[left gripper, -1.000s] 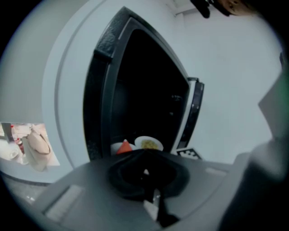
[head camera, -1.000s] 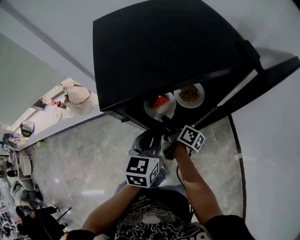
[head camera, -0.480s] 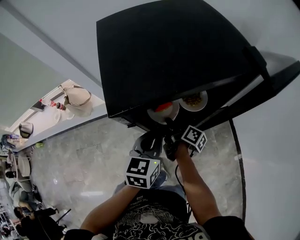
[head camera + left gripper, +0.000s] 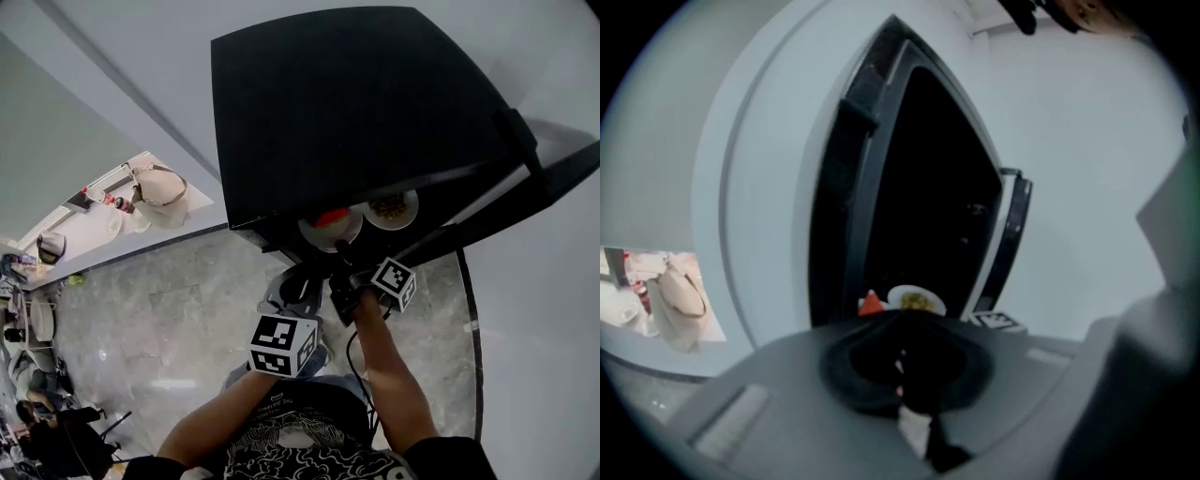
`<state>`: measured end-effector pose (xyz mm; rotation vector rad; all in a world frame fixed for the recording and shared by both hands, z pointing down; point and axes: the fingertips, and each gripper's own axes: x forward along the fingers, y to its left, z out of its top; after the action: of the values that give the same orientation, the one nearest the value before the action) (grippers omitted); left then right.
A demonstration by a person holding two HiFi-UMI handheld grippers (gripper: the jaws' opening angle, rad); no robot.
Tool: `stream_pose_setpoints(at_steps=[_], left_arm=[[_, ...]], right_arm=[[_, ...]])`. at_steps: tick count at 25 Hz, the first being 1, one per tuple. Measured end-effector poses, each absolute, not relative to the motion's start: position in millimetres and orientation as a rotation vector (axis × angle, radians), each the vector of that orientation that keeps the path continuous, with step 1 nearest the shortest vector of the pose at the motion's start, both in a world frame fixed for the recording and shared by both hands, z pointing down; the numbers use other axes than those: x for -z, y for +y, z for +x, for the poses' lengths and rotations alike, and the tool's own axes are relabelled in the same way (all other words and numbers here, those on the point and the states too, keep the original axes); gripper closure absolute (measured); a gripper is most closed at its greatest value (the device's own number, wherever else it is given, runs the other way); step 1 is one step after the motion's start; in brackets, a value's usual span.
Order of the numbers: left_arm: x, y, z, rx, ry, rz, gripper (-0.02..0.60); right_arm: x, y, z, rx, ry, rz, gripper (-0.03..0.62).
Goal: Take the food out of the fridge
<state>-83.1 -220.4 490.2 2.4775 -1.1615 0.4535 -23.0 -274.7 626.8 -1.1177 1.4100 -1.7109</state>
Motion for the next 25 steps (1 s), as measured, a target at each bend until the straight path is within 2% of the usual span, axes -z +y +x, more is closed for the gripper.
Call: stream_pose_setpoints(at_steps=[25], left_arm=[[-489,-206,-90,-0.47,-1.258,2.428,0.581]], right_arm=[[-614,-257,-11,1.628,1.492,-0.949,0.588]])
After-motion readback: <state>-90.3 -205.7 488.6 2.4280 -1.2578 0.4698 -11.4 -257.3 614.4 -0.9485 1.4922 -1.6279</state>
